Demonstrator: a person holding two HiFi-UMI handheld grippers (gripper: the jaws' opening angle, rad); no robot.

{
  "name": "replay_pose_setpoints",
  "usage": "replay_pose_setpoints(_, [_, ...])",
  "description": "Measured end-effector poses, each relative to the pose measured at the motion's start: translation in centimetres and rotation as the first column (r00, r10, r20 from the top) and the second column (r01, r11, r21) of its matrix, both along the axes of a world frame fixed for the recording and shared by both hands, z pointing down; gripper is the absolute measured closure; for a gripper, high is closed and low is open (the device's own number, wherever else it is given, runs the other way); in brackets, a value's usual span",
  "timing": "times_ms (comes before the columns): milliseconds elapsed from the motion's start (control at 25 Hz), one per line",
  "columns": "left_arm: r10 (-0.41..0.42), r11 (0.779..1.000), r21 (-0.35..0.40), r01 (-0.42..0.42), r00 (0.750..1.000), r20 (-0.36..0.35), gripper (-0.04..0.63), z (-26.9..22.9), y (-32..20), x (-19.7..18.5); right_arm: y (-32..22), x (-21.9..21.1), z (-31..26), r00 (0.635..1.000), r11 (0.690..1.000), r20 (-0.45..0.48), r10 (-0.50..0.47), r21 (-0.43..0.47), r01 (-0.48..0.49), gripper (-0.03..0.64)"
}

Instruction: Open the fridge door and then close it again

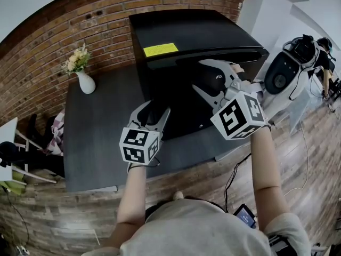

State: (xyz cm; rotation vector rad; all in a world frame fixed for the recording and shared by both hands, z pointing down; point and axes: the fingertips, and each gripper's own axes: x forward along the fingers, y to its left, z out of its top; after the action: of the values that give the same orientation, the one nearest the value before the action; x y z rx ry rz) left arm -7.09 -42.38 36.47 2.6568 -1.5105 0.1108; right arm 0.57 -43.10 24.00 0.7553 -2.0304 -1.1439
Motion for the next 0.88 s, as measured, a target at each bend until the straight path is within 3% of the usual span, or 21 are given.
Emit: replay_pose_setpoints(880, [0.013,1.000,-0.022,-0.013,1.000,-0.003,0.391,0.05,0.82,0.13,0.64,0.22,0.02,1.000,1.000,-0.011,0.005,-0.009,-0.006,0.419])
